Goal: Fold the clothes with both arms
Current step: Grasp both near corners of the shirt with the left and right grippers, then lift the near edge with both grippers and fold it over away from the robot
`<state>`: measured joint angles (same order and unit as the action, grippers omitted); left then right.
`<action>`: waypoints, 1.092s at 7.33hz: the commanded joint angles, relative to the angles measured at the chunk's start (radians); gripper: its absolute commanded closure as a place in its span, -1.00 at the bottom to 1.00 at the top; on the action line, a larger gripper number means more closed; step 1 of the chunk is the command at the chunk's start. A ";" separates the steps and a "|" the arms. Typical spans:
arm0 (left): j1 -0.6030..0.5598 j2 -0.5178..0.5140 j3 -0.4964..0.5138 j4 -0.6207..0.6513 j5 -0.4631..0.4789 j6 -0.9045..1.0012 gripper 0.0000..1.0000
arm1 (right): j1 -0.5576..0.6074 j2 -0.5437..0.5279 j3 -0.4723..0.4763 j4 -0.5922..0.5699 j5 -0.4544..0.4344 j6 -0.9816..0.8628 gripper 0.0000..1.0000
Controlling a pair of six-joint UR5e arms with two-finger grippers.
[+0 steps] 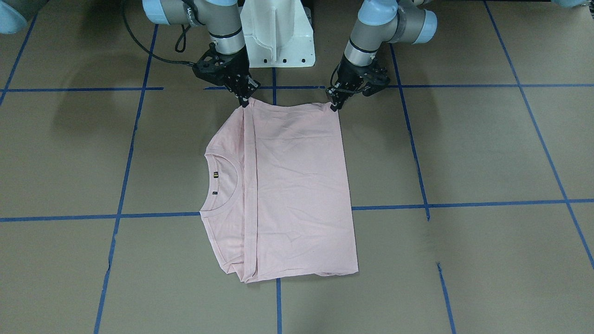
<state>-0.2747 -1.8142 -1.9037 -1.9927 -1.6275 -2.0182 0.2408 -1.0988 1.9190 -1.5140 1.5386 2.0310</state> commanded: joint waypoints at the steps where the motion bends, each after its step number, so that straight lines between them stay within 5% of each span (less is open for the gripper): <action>1: 0.002 -0.002 -0.009 0.000 0.000 -0.001 1.00 | 0.000 0.000 -0.001 0.000 0.000 0.000 1.00; 4: 0.002 -0.002 -0.142 0.091 -0.009 0.001 1.00 | -0.009 -0.035 0.069 -0.015 -0.003 0.012 1.00; 6: 0.000 -0.026 -0.309 0.252 -0.050 -0.001 1.00 | -0.052 -0.073 0.327 -0.226 -0.003 0.041 1.00; 7: -0.032 -0.099 -0.323 0.341 -0.048 0.007 1.00 | -0.031 -0.055 0.381 -0.279 0.001 0.032 1.00; 8: -0.164 -0.205 -0.237 0.357 -0.052 0.030 1.00 | 0.091 -0.014 0.311 -0.252 0.047 -0.022 1.00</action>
<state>-0.3277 -1.9127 -2.1887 -1.6901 -1.6734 -2.0081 0.2338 -1.1477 2.2444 -1.7503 1.5490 2.0508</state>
